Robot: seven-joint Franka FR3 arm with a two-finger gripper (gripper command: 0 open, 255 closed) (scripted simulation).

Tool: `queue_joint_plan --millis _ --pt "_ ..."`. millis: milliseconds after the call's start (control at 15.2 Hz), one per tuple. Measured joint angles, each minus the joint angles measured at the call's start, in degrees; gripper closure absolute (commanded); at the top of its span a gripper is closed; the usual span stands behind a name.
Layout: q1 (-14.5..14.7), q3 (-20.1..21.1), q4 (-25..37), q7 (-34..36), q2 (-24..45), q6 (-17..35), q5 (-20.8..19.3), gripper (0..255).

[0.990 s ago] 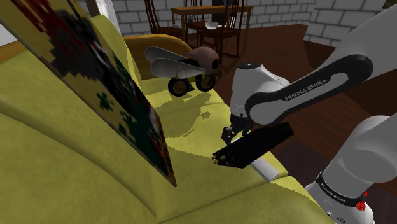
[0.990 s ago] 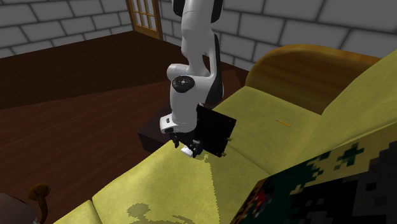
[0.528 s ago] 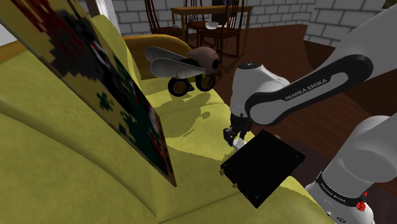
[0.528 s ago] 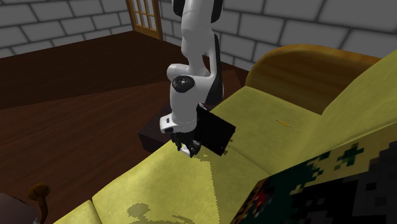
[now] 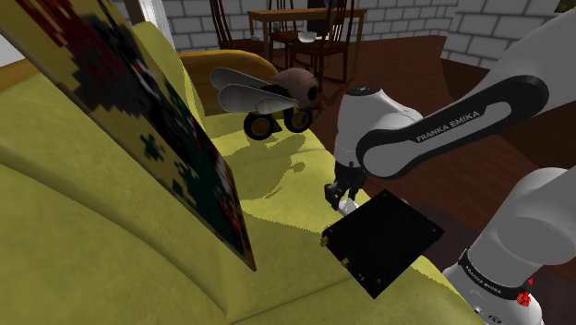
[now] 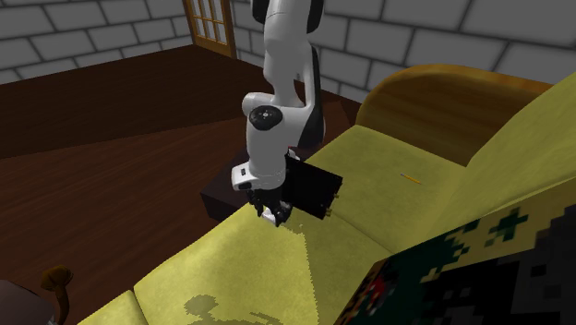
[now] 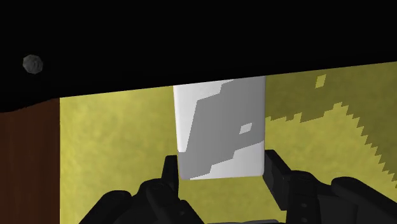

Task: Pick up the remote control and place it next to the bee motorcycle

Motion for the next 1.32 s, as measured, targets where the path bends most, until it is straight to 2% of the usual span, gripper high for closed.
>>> queue_joint_plan --millis 1320 --pt "0.47 -3.51 9.83 -1.2 -8.69 -18.43 -0.39 255"
